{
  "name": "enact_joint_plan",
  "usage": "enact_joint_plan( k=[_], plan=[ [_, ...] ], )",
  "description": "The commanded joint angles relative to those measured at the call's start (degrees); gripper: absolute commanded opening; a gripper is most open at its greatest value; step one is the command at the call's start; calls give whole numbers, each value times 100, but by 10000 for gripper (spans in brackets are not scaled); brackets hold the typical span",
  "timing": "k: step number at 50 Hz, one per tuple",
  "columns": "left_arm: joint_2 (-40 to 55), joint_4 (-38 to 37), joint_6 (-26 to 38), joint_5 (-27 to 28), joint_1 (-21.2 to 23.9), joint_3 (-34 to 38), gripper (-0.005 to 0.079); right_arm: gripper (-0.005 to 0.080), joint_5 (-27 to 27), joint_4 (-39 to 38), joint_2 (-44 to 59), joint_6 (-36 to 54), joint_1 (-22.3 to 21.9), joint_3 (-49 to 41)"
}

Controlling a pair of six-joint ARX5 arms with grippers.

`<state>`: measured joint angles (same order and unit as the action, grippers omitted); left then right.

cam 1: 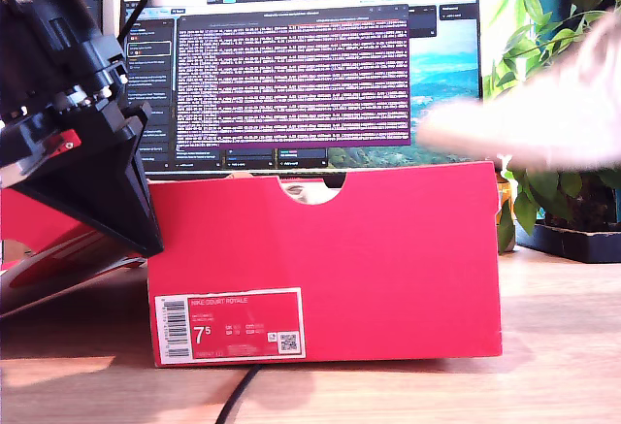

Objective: Pack the white shoes by picking the first shoe and placing it inside the red shoebox, left side, then picking and rotating the second shoe and placing it in the shoebox

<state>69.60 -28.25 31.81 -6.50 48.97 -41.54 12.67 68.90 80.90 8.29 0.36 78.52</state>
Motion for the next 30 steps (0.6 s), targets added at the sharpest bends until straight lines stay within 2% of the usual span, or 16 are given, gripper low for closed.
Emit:
enact_joint_plan(
  k=[1, 10, 22, 30],
  plan=[
    [15, 37, 2, 9, -11, -26, -19, -11, -262, -216, -72, 564, 177, 286],
    [15, 37, 2, 11, -11, -26, -19, -11, -949, -975, -72, 1788, 494, 796],
    [15, 37, 2, 11, -11, -26, -19, -11, -1554, -2736, -70, 2861, 1121, 1198],
    [15, 37, 2, 9, -11, -26, -19, -11, -2378, -3659, -20, 3851, 1547, 1198]
  ],
)
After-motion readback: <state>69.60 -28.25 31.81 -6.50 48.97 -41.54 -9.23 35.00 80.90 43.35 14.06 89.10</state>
